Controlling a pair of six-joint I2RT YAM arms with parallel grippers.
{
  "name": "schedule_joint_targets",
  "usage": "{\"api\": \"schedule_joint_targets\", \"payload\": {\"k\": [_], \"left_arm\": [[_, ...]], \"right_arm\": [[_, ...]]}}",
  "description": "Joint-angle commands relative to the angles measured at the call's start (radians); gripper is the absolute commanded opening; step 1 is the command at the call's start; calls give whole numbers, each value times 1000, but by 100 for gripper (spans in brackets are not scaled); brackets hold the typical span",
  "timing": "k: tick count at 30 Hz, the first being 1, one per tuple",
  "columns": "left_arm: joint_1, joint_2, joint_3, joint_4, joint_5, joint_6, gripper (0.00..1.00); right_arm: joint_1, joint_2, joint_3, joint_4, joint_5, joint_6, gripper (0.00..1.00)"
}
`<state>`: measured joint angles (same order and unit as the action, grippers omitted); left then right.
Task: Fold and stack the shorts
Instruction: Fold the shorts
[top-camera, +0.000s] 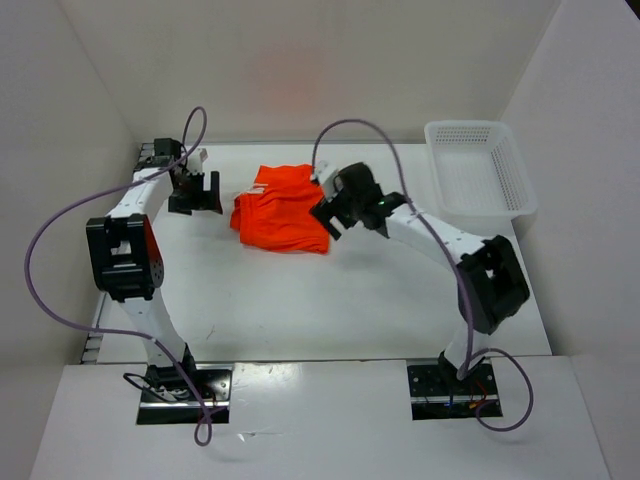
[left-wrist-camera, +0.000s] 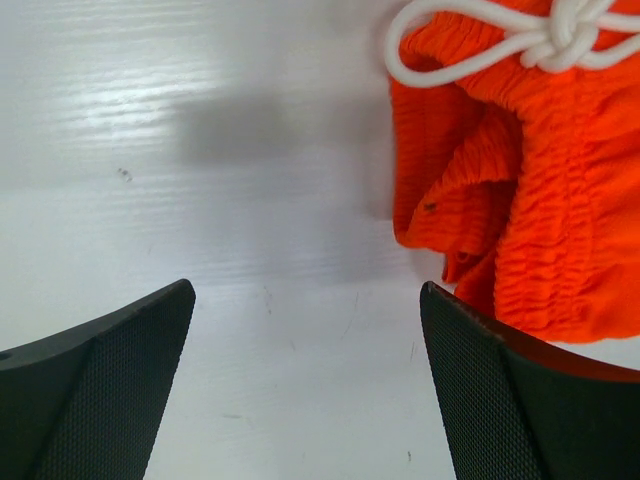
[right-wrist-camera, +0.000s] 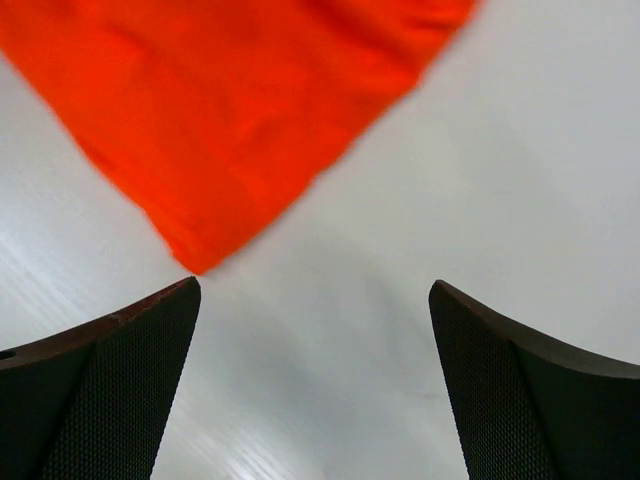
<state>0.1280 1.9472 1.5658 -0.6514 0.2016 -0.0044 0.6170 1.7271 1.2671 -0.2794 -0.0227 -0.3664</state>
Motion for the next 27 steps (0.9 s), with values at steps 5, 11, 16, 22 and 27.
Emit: {"api": "schedule_joint_targets", "payload": {"k": [5, 11, 16, 22, 27], "left_arm": [[74, -168, -121, 51, -11, 4, 100], [96, -248, -219, 84, -51, 4, 100], [96, -283, -230, 93, -42, 4, 100], [96, -303, -248, 93, -21, 4, 100], [96, -324, -280, 102, -10, 4, 100]], "right_arm": [[-345, -213, 71, -107, 116, 110, 100], [-626, -270, 11, -222, 23, 165, 100], [-729, -340, -32, -256, -14, 166, 100], [-717, -445, -89, -282, 59, 241, 100], [-669, -508, -146, -282, 204, 259, 100]]}}
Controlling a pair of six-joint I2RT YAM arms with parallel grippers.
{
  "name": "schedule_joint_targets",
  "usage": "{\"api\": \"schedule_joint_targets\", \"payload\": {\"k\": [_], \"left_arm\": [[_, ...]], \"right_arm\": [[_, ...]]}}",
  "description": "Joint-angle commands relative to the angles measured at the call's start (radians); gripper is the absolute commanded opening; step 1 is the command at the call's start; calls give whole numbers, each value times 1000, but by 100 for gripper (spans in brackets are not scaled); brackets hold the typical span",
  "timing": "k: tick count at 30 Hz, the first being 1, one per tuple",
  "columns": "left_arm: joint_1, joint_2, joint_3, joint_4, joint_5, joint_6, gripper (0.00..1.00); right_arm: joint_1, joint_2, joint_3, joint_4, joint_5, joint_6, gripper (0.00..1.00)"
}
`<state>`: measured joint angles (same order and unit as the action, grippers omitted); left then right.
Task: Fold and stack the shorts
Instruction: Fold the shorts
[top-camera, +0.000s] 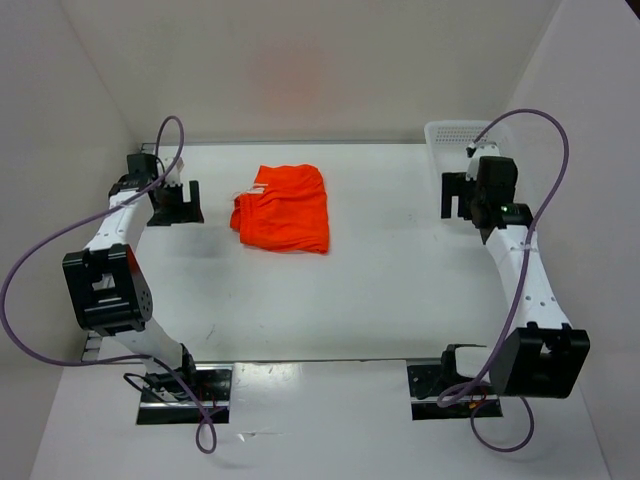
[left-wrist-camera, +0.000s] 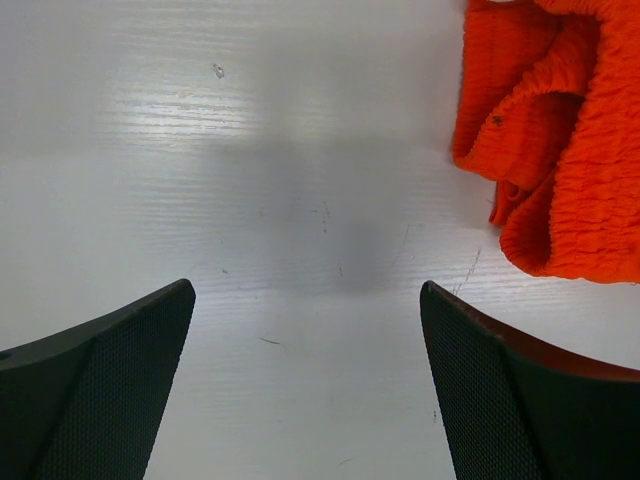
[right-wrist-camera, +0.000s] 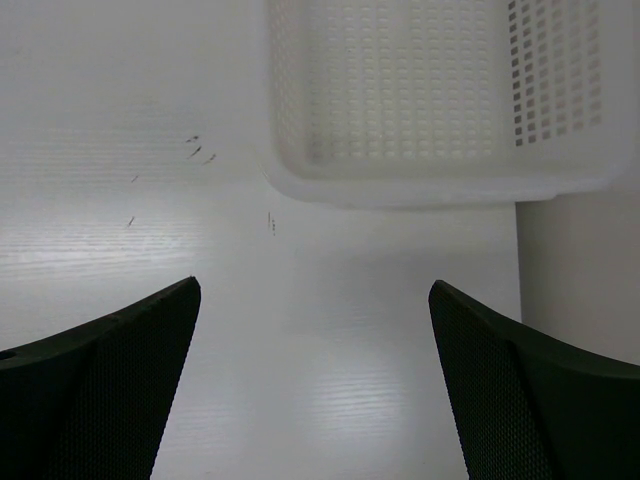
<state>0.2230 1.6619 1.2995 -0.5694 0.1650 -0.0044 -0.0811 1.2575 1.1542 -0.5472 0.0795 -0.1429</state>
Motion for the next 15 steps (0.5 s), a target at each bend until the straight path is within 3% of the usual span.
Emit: {"api": "schedule_joint_targets", "payload": {"k": [1, 15], "left_arm": [[1, -39, -14, 20, 27, 4, 100], [1, -66, -23, 20, 47, 4, 100]], "right_arm": [[47, -62, -51, -14, 132, 35, 100], [57, -173, -163, 26, 120, 57, 100]]}}
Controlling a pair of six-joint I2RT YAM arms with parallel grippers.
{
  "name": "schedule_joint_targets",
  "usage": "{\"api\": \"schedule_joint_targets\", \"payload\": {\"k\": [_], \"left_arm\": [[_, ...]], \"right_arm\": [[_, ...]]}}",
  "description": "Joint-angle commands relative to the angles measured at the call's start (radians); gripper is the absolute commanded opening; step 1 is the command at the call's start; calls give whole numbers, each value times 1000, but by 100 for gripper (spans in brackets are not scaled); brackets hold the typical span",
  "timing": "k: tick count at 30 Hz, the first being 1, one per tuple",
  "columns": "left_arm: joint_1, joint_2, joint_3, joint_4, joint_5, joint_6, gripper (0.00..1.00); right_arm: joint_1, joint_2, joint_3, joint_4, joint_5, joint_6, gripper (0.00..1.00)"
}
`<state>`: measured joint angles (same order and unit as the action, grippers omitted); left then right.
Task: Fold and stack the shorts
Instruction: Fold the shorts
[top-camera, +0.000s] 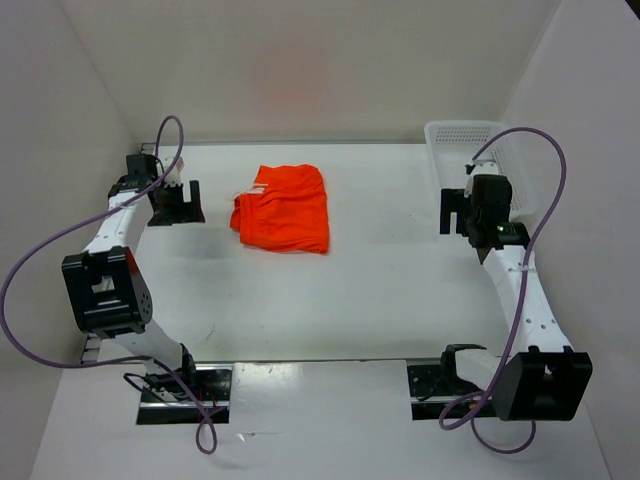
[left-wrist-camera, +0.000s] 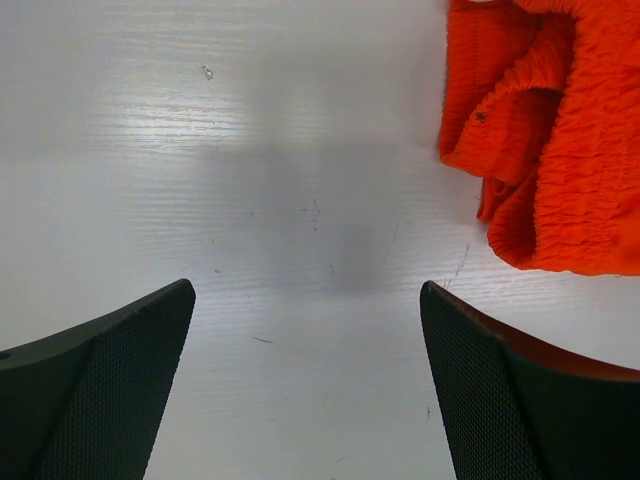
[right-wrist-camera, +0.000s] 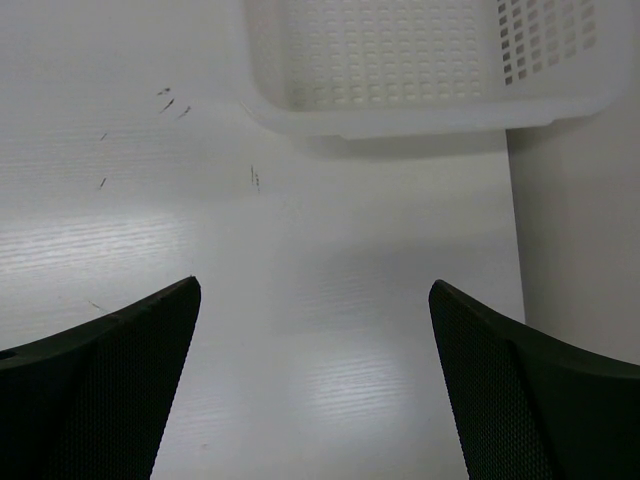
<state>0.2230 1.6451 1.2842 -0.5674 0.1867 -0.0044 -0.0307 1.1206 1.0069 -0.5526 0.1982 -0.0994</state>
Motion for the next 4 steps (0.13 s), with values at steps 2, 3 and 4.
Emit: {"api": "schedule_joint_targets", "payload": {"k": [2, 3, 4], "left_arm": [[1, -50, -17, 18, 25, 4, 100], [1, -50, -17, 18, 25, 4, 100], [1, -50, -17, 18, 16, 4, 100]], "right_arm": [[6, -36, -25, 40, -8, 4, 100], [6, -36, -25, 40, -8, 4, 100], [6, -36, -25, 40, -8, 4, 100]]}}
